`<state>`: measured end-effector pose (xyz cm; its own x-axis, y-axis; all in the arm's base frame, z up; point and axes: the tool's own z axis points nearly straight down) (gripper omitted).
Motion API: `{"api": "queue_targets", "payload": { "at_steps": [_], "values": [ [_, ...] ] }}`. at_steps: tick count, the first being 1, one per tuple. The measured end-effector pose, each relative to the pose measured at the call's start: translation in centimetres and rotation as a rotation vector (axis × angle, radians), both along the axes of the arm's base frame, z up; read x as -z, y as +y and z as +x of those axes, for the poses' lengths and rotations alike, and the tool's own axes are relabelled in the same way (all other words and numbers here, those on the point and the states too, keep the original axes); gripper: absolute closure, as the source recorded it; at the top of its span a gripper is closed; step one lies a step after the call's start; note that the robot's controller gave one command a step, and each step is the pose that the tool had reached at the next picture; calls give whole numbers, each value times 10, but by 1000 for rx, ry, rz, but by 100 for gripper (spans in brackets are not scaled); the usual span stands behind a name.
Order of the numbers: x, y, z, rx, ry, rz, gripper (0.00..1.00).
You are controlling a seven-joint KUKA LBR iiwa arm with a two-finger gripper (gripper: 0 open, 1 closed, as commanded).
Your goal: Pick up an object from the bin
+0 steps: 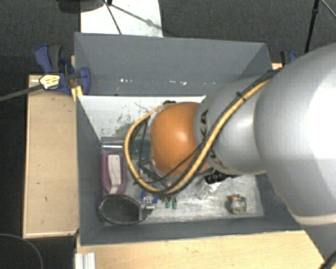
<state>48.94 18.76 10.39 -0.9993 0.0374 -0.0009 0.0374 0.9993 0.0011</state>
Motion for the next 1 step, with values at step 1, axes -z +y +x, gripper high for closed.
{"api": "queue_targets", "payload": {
  "at_steps": [1],
  "values": [
    [0,0,0,4,-1,1,100]
  ]
}}
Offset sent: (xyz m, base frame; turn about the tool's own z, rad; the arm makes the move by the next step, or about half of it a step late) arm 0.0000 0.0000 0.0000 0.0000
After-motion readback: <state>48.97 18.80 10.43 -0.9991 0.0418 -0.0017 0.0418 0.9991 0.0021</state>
